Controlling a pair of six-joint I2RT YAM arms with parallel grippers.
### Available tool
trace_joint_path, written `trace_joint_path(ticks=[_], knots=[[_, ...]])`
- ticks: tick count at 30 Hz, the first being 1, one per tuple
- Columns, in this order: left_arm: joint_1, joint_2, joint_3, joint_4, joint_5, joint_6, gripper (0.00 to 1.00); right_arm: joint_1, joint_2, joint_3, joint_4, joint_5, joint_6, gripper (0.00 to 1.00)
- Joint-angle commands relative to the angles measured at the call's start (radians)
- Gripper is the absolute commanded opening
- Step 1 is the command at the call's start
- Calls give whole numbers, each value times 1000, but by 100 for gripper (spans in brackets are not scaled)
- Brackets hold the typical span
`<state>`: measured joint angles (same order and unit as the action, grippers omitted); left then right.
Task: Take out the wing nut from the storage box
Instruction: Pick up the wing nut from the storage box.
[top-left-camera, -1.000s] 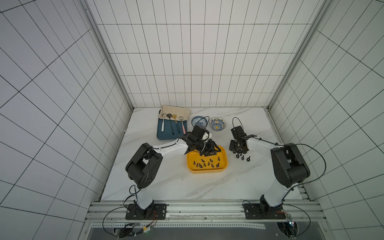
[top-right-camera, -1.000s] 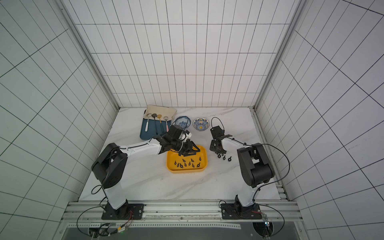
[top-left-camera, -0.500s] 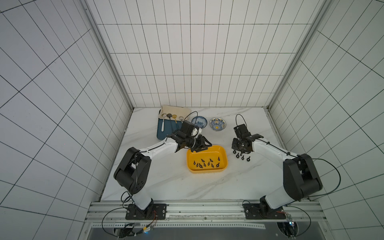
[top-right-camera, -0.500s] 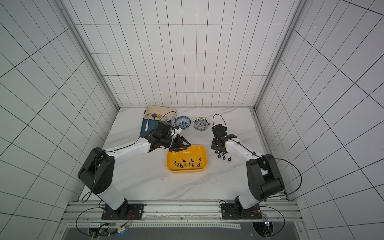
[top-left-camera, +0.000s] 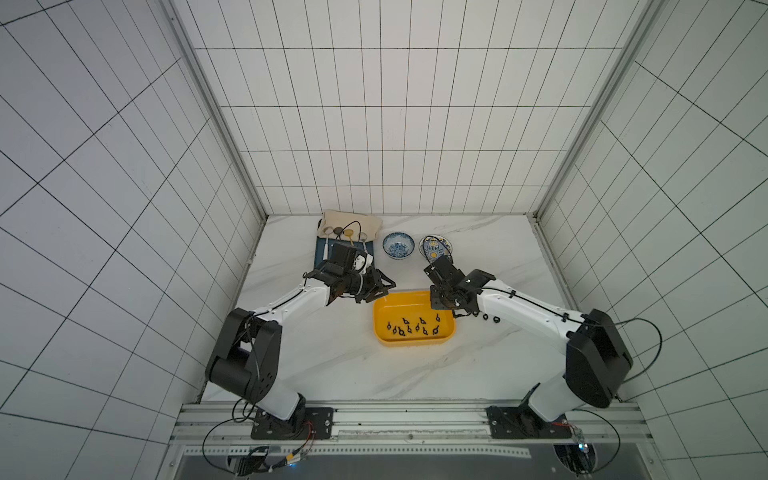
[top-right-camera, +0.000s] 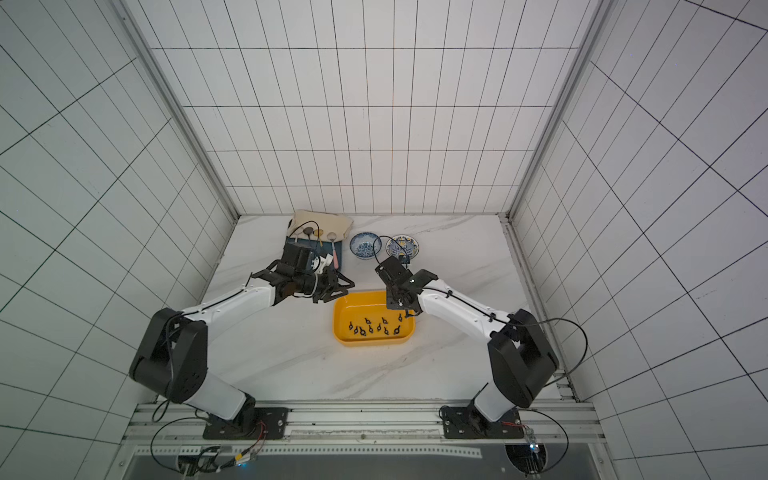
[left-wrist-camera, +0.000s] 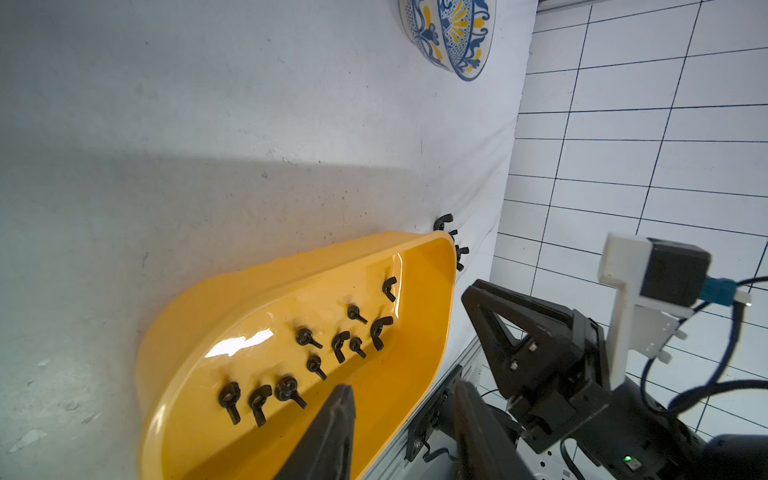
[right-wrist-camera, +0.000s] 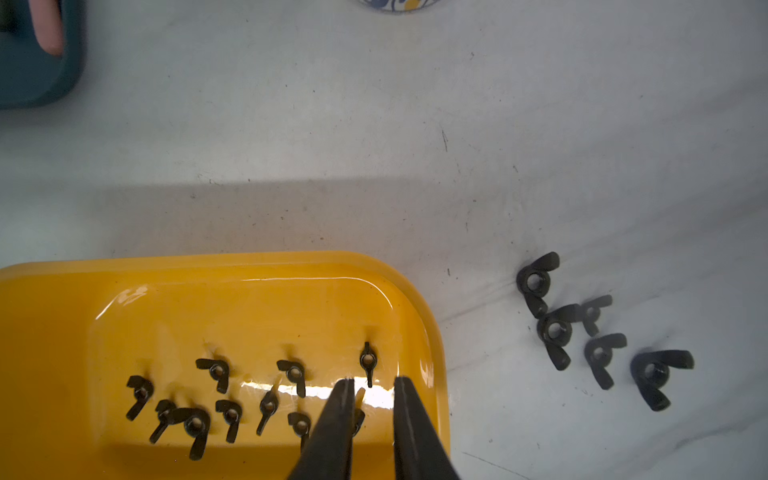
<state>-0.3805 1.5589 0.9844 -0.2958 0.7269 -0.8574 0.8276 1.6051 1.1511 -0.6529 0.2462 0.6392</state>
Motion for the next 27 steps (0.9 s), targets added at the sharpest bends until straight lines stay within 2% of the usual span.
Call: trace_joint_path(ticks=[1,12,27], knots=[[-2,-28,-10,21,18,-1,43,15,57,32,-40,-19,22,22],[-3,-16,-29,39,29,-6,42,16,166,46,-4,-44,20,23],[-2,-3,-32,46,29,-9,42,13,221,33,41,-46,31,24]])
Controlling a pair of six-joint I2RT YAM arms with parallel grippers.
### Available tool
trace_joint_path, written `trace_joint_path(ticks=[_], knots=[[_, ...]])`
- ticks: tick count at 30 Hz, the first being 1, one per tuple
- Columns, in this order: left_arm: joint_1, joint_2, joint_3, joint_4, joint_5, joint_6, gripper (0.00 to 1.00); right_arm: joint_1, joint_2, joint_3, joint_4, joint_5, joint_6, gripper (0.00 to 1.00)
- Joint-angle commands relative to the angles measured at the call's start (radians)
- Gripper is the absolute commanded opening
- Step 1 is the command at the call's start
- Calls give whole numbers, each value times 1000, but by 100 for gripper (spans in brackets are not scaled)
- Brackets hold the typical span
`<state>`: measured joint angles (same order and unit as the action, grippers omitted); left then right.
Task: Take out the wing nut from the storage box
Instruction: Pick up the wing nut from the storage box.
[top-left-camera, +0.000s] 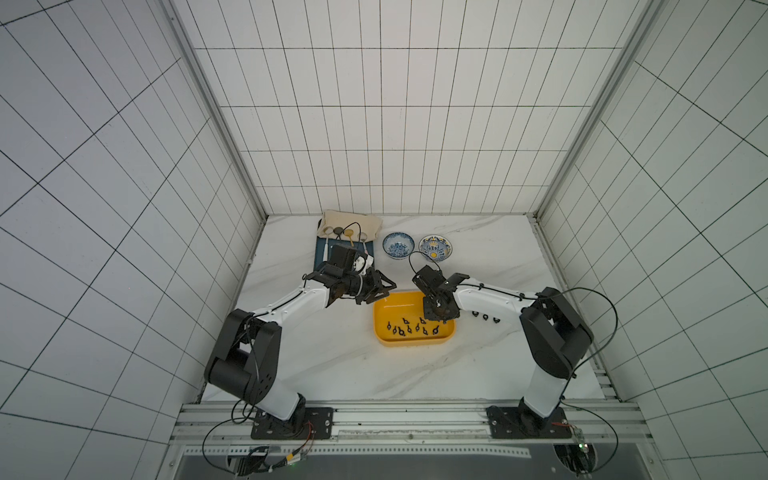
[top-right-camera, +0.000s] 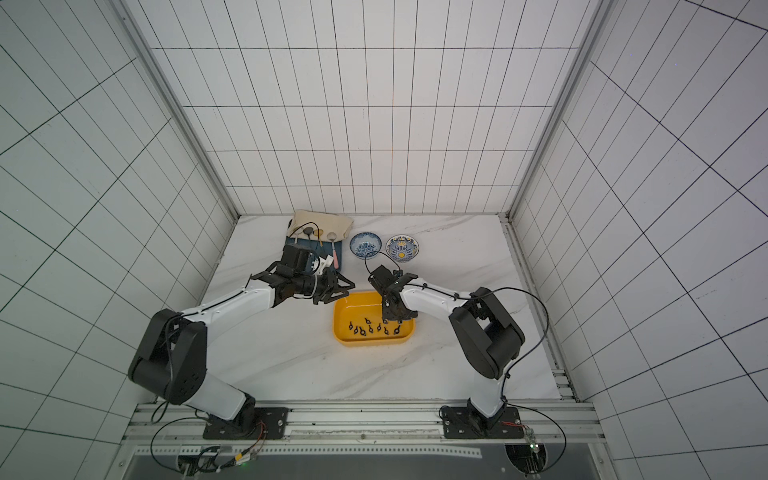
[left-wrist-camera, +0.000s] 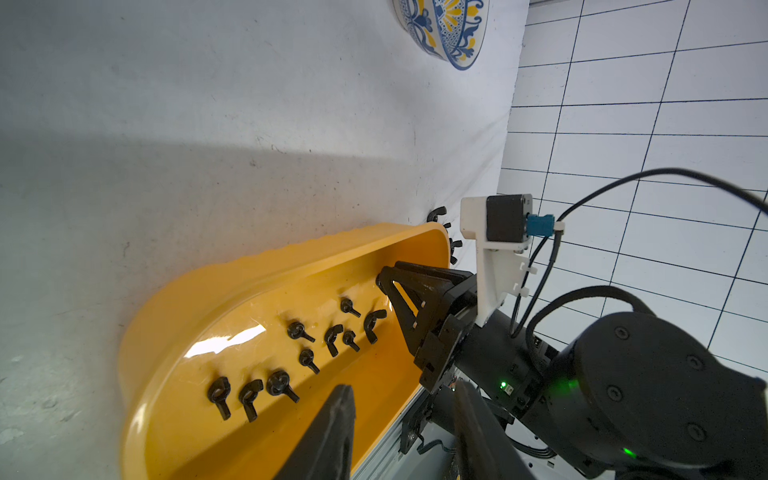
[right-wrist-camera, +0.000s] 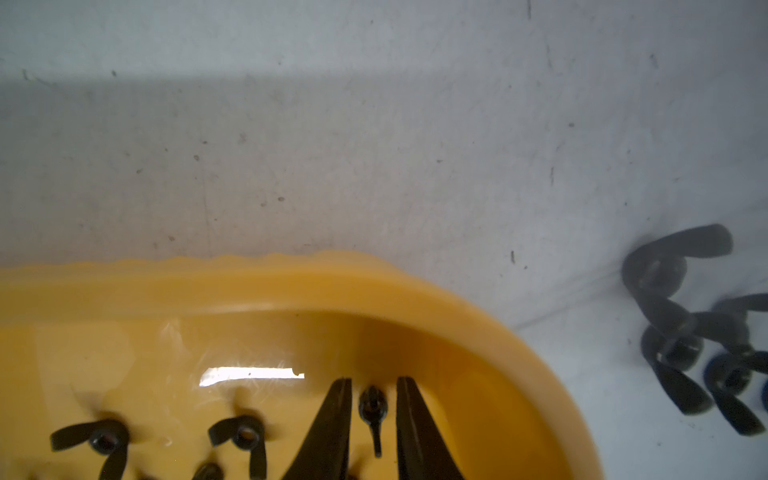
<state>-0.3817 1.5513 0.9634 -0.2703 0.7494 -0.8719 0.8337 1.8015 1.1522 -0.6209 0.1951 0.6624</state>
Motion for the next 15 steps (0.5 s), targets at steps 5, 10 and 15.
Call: trace_joint_path(ticks=[5,10,15], knots=[[-2,6,-11,20,4,5,42,5,46,46,6,-2,8,23],[-1,9,-14,20,2,7,42,5,53,46,4,1,8,21],[-1,11,-14,22,2,7,42,1,51,38,10,8,9,12]])
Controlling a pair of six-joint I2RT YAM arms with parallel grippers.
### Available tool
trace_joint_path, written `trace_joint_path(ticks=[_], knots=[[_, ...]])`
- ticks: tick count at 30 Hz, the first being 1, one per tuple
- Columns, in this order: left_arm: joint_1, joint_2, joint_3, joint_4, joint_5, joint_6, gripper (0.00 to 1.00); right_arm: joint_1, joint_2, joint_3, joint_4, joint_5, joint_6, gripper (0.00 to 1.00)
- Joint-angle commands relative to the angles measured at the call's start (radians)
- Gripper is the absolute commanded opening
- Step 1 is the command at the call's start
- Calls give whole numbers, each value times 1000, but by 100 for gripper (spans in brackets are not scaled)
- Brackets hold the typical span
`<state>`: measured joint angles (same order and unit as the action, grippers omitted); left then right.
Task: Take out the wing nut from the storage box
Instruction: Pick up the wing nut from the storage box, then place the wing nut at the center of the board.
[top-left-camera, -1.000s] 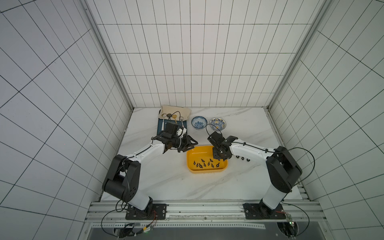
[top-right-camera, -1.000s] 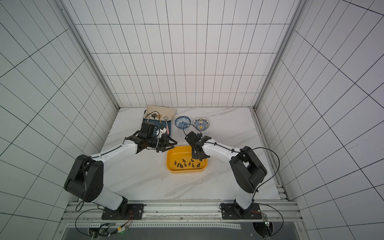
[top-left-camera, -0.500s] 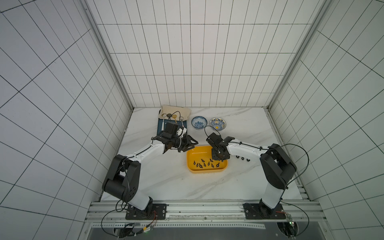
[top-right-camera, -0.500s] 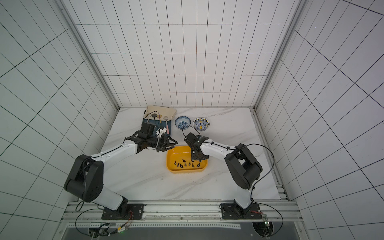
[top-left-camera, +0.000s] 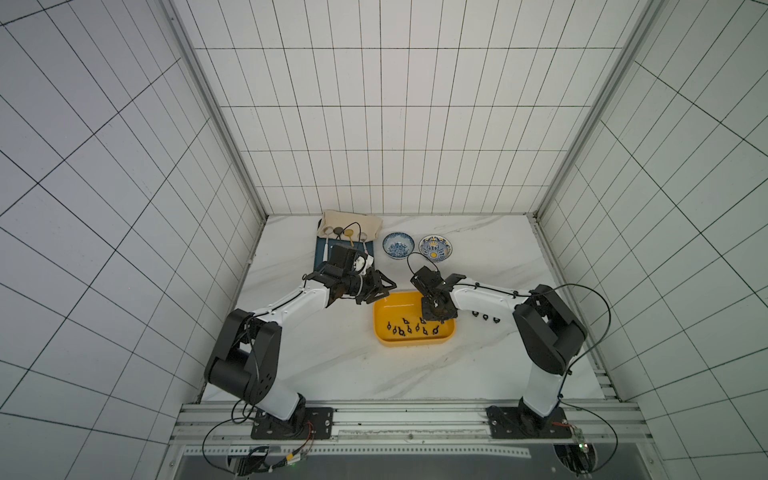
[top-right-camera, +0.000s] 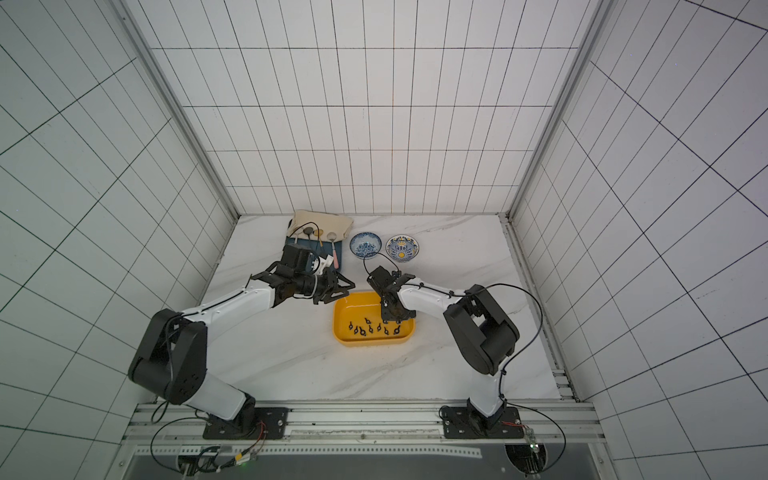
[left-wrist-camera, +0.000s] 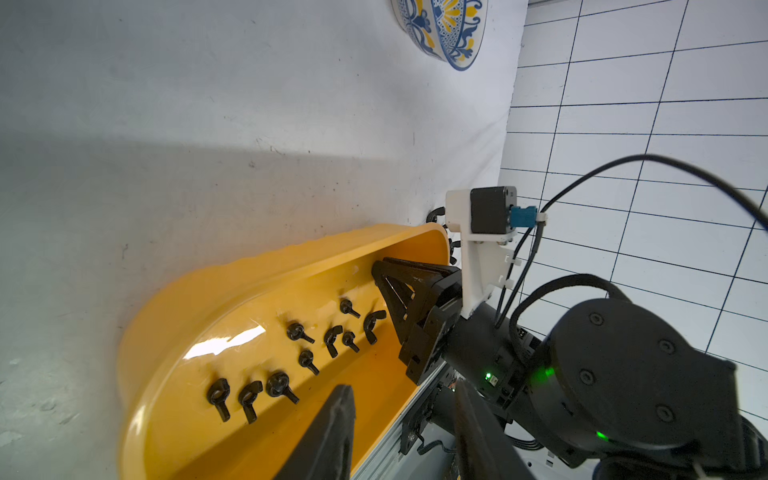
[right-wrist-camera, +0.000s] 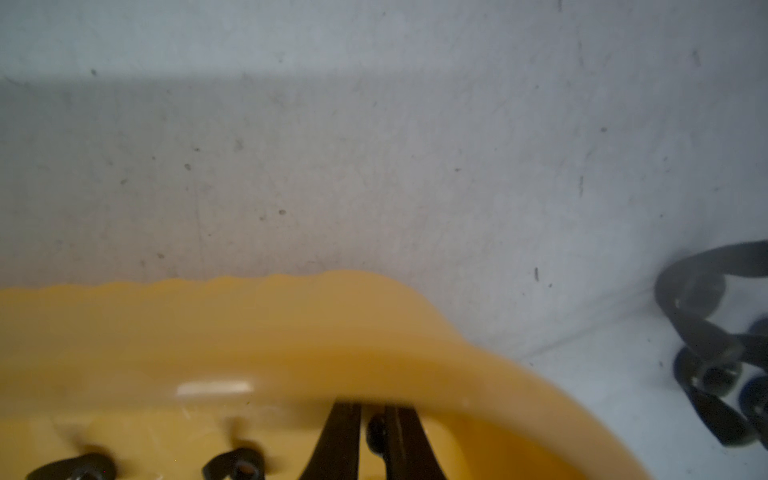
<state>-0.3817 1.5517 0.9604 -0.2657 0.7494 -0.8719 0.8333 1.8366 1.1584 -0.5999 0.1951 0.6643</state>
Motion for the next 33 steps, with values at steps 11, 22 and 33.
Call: trace_joint_path(ticks=[11,22,33], knots=[[-1,16,-4,15,-6,2,42,1,-34,32,5,34,-3,0],[-78,-7,59,-45,-69,-2,42,-42,-160,56,-27,37,-34,0],[-256,105,231,-46,-104,-18,42,-261,-325,-51,-30,26,-91,0]])
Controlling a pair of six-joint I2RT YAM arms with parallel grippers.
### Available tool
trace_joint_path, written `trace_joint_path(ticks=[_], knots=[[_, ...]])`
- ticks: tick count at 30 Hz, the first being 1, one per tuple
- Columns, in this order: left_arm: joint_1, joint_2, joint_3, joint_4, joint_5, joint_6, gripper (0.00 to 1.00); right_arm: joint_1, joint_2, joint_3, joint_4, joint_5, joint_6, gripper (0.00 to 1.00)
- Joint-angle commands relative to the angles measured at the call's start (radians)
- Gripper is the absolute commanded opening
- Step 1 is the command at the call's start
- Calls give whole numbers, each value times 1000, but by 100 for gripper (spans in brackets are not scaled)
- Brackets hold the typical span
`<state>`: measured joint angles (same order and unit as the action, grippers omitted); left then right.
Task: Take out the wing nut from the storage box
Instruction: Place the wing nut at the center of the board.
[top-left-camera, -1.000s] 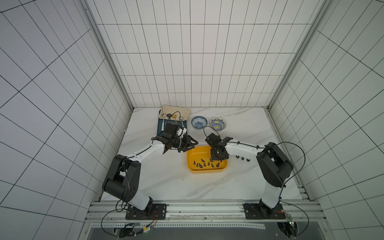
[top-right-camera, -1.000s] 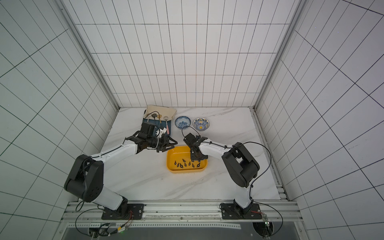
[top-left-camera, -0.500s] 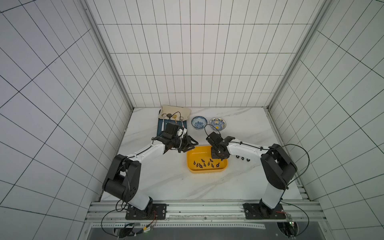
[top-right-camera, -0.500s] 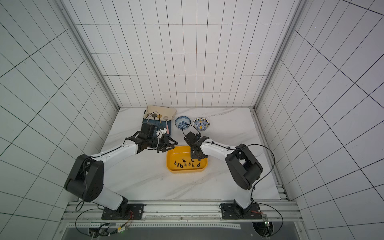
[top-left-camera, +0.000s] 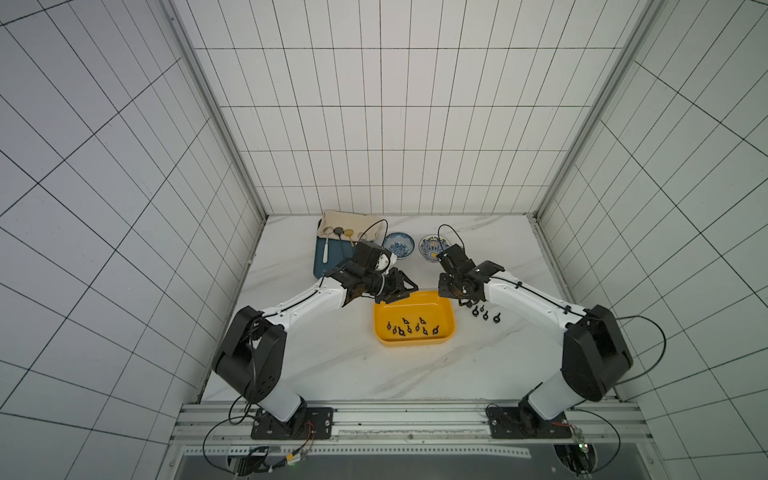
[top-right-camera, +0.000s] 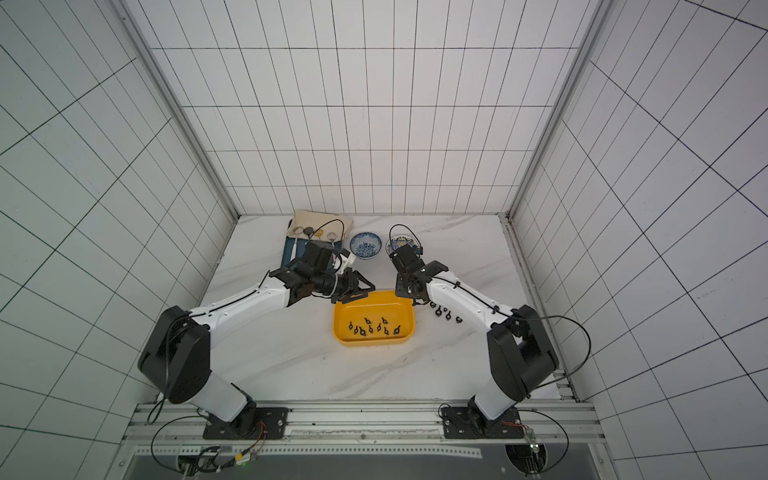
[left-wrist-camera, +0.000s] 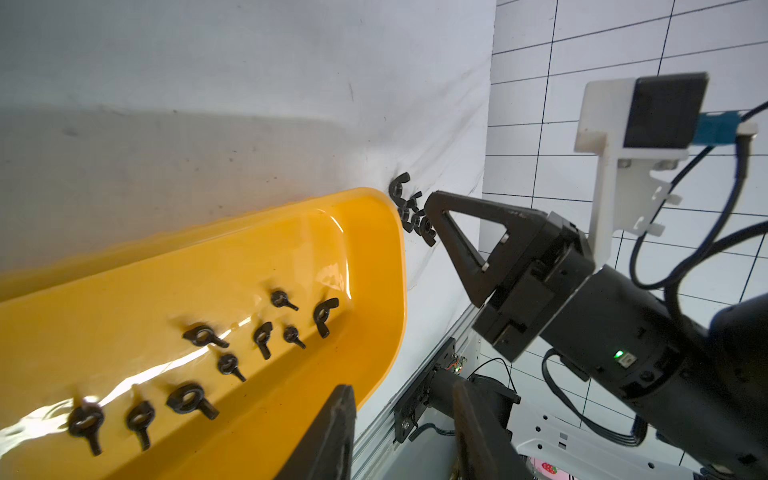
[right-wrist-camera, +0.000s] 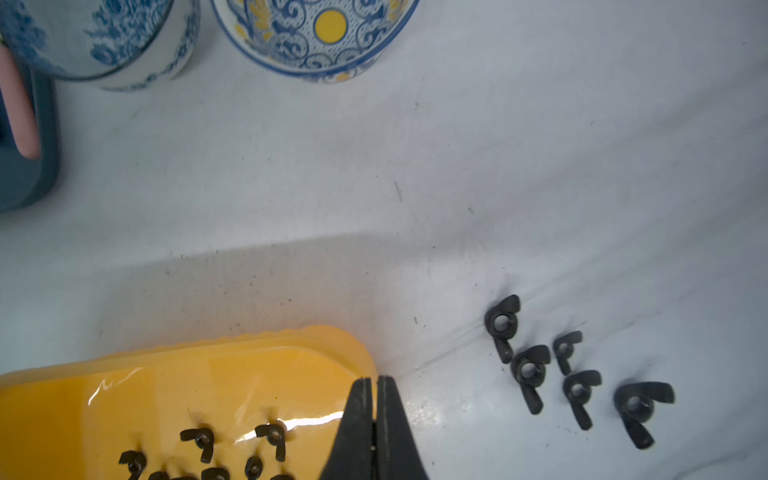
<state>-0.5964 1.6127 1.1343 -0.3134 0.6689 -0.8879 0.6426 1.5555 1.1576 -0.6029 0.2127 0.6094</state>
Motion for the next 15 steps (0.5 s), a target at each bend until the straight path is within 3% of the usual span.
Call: trace_joint_path(ticks=[1,9,15], knots=[[-61,68,83,2,-24,-1,42,-107,-47,-63,-25,0,-49,0],[-161,211,223,18,-8,-15,42,-329,18,-131,44,-114,-86,0],[-175,243,221,34,5,-21,42,-360,85,-109,58,-143,-105,0]])
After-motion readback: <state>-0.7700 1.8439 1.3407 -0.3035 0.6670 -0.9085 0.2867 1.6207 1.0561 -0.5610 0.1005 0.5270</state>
